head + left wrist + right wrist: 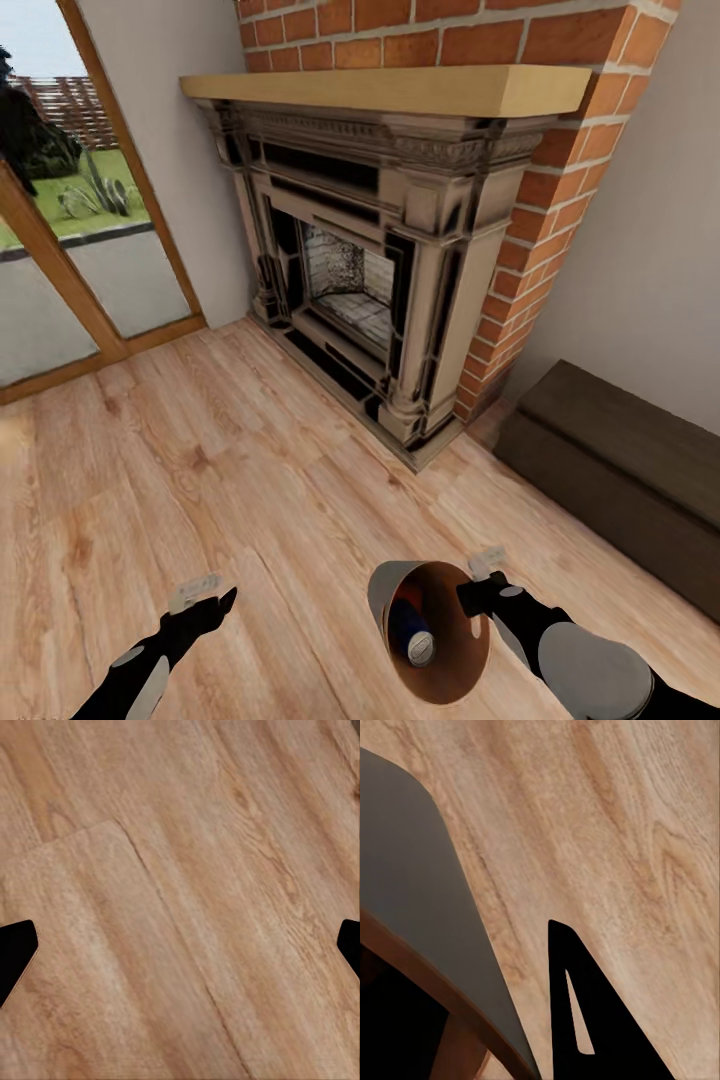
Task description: Put the three can of soda from the living room inside the tash can in the kitchen.
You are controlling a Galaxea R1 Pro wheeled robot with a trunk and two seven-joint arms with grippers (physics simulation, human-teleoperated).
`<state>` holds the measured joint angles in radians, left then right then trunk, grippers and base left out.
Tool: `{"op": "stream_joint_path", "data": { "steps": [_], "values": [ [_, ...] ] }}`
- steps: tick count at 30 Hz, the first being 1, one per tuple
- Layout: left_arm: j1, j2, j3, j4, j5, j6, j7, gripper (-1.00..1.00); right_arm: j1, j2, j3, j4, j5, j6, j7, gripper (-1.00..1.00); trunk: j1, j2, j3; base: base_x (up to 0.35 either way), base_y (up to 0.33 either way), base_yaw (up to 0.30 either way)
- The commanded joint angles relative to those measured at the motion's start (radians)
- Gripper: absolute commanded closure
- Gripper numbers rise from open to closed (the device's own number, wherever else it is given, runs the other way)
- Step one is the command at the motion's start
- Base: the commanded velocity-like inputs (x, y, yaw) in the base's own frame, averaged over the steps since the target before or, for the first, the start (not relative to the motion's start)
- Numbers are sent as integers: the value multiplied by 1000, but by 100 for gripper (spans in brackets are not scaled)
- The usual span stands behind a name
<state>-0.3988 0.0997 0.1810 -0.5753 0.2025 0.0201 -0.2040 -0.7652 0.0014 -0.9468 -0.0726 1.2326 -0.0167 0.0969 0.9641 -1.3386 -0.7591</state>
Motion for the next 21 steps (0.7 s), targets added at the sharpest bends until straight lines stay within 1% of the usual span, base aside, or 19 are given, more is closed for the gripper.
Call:
{"op": "stream_joint_path", "data": {
  "steps": [1,13,21],
  "values": [
    [0,0,0,0,0,0,0,-100,0,0,-10,1,-4,0,6,100,0,0,1,221,0,250],
    [0,0,-2,-1,0,0,-2,-100,0,1,-10,0,-4,0,6,100,0,0,10,221,0,236],
    [0,0,-3,-1,0,-1,-2,-100,0,4,-12,0,-4,0,5,100,0,0,12,222,0,114]
  ]
}}
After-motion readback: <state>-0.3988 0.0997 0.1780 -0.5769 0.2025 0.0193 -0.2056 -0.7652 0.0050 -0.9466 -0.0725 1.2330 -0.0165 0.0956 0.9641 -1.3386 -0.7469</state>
